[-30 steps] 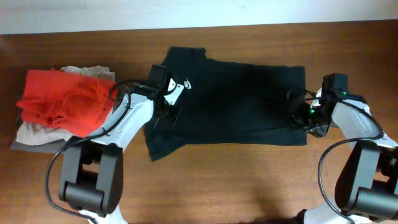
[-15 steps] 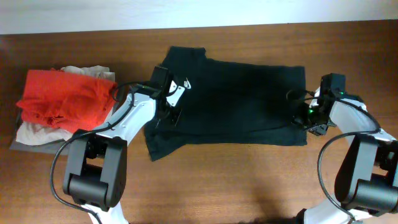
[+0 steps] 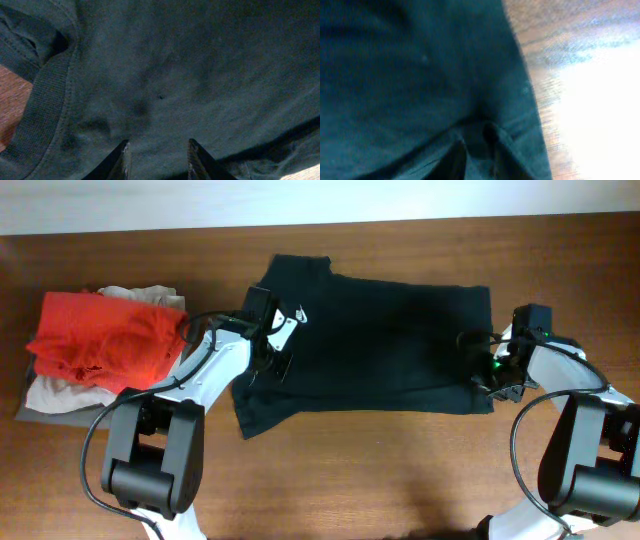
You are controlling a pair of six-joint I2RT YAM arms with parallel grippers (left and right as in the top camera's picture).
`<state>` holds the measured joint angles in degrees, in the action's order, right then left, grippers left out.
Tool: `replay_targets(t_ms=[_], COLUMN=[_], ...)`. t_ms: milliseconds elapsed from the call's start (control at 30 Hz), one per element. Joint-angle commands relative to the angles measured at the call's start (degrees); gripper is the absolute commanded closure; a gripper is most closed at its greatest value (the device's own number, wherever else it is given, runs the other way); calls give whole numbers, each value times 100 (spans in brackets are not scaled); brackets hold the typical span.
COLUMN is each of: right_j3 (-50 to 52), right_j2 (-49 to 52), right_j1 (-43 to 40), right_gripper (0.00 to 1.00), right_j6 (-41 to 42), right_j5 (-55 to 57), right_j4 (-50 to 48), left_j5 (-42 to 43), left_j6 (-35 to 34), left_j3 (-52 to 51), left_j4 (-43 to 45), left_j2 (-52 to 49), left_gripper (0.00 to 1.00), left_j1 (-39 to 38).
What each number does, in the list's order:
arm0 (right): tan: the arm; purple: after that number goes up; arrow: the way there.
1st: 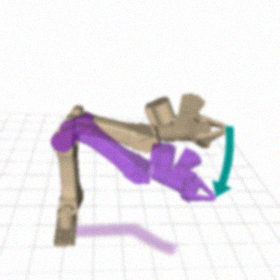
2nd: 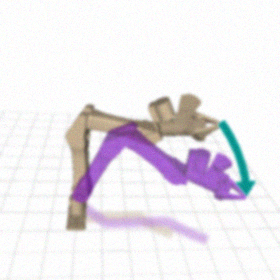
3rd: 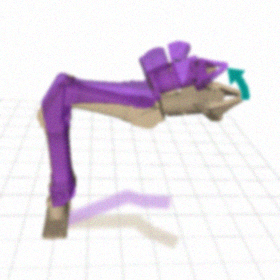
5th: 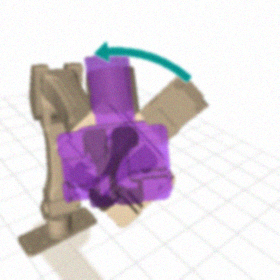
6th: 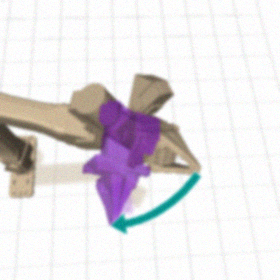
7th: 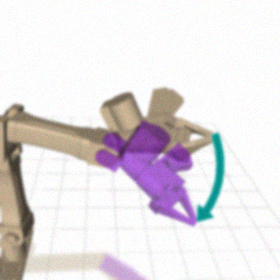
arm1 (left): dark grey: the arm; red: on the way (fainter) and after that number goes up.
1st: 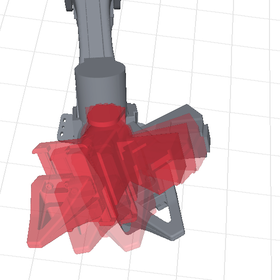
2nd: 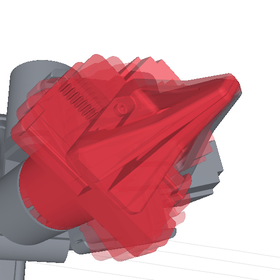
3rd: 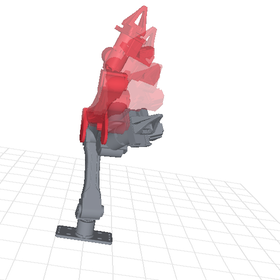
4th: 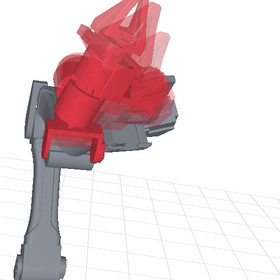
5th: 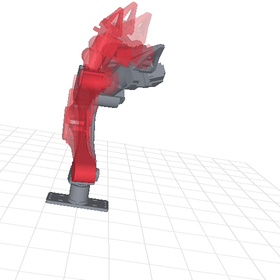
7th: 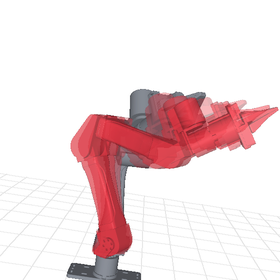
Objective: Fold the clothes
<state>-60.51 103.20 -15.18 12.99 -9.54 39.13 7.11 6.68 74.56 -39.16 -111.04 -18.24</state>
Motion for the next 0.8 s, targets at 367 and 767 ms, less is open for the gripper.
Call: replay_targets(t_ms=[367,767], right_j3=[-37,-22], right_j2=[-817,-905], right_j1=[15,15], right_gripper=[96,96], right_j6=[-4,706], right_j5=[149,656], right_j4=[1145,2603], left_j5=[63,63], left_j6=[118,118], left_j3=[-44,-44], left_j4=[13,9], left_j2=[-66,-66], left_gripper=[64,63], left_j1=[4,4])
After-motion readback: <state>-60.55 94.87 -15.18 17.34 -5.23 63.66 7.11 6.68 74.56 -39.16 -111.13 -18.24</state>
